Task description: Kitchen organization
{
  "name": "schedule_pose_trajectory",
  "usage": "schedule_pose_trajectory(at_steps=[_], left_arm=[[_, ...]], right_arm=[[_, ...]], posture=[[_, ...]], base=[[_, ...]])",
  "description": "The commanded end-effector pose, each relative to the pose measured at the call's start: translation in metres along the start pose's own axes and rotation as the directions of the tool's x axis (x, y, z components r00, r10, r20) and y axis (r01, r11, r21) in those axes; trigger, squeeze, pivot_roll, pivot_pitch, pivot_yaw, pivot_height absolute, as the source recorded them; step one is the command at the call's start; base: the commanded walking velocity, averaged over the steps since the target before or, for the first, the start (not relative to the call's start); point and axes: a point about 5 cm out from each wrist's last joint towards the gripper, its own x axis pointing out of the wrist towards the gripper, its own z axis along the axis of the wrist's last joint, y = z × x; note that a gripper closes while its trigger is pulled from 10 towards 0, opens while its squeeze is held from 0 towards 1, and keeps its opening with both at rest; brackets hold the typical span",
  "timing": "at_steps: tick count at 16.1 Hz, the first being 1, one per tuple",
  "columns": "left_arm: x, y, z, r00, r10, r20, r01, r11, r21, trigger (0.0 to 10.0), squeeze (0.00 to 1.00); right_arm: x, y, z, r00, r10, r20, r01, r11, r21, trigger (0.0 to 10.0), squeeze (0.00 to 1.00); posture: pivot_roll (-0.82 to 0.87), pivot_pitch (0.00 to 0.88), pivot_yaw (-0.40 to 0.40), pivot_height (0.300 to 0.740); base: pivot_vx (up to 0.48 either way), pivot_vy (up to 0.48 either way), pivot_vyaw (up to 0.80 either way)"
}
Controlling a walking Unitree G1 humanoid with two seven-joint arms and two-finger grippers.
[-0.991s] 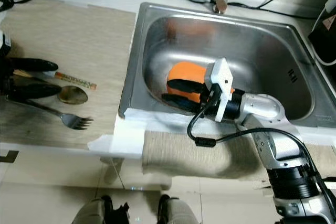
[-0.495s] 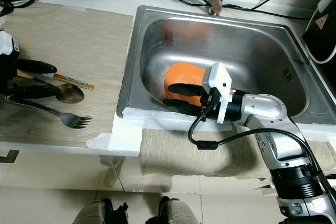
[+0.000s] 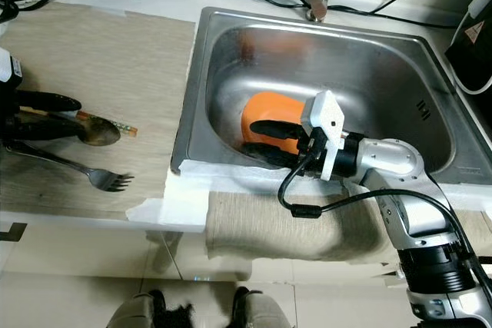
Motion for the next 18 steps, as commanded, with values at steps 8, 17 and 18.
schedule_pose_trajectory(at_steps=[8,17,18], left_arm=[[0.008,-0.011,0.006,0.987,0.020,0.160,-0.011,0.999,-0.053,0.0,0.00],[-0.008,-0.006,0.031,0.920,0.115,0.374,-0.075,0.990,-0.118,0.0,0.00],[-0.007,-0.007,0.032,0.923,0.114,0.367,-0.078,0.991,-0.110,0.0,0.00]], right_arm=[[-0.007,-0.003,0.003,0.996,-0.082,0.040,0.082,0.997,0.000,10.0,0.00],[-0.007,-0.007,0.004,0.985,-0.150,0.086,0.149,0.989,0.023,10.0,0.00],[-0.007,-0.008,0.004,0.983,-0.160,0.091,0.158,0.987,0.026,10.0,0.00]], posture=[[-0.17,0.171,-0.088,0.740],[-0.16,0.181,-0.090,0.740],[-0.16,0.182,-0.089,0.740]], base=[[0.000,0.000,0.00],[0.000,0.000,0.00],[0.000,0.000,0.00]])
